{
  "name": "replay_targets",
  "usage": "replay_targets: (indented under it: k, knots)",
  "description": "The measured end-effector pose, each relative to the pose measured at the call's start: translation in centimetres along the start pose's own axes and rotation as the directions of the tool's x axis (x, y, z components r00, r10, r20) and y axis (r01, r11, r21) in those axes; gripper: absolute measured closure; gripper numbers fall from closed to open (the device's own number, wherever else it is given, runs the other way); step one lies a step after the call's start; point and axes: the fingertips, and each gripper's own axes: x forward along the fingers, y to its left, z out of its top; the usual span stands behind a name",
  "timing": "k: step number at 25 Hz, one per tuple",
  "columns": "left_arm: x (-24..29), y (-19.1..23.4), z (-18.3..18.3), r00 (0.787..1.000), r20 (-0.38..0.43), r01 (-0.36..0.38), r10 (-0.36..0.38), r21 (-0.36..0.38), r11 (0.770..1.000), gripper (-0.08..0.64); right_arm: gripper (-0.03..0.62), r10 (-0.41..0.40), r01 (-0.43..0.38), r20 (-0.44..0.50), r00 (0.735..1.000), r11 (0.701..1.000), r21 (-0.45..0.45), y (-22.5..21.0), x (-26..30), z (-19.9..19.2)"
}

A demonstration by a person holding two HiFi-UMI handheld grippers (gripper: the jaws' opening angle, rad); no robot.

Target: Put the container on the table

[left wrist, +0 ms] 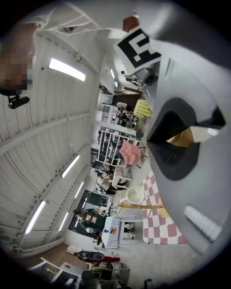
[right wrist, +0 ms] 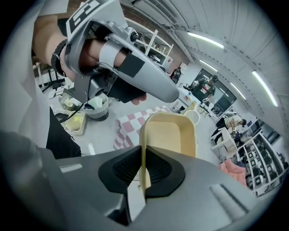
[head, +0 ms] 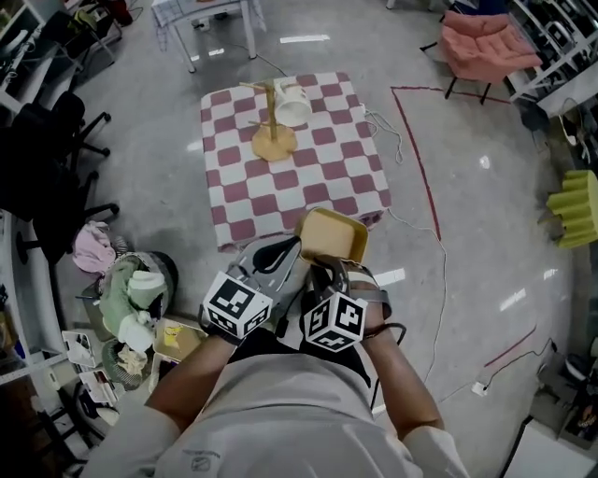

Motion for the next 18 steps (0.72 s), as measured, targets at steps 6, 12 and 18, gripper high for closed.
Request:
replay_targets:
  k: [6, 12, 18]
  knots:
    - [4.8, 3.0, -0.7, 0.997, -0.016, -0.070, 0.070, -0.030, 0.997, 0.555, 0.557, 0.054, -0.054, 0.003, 0.999, 0.996, -0.068, -3.7, 3.8, -2.3]
    - [9.6, 5.4, -2.6, 0.993, -0.044, -0.110, 0.108, -0.047, 0.993, 0.555, 0.557, 0.099, -0.099, -0.001, 0.995, 0.987, -0.126, -6.2, 8.5, -4.9]
    - [13.3, 7.9, -5.1, 0.988, -0.076, -0.137, 0.132, -0.060, 0.989, 0.555, 0.557, 0.136, -0.137, -0.022, 0.991, 0.974, -0.179, -7.4, 13.9, -7.2]
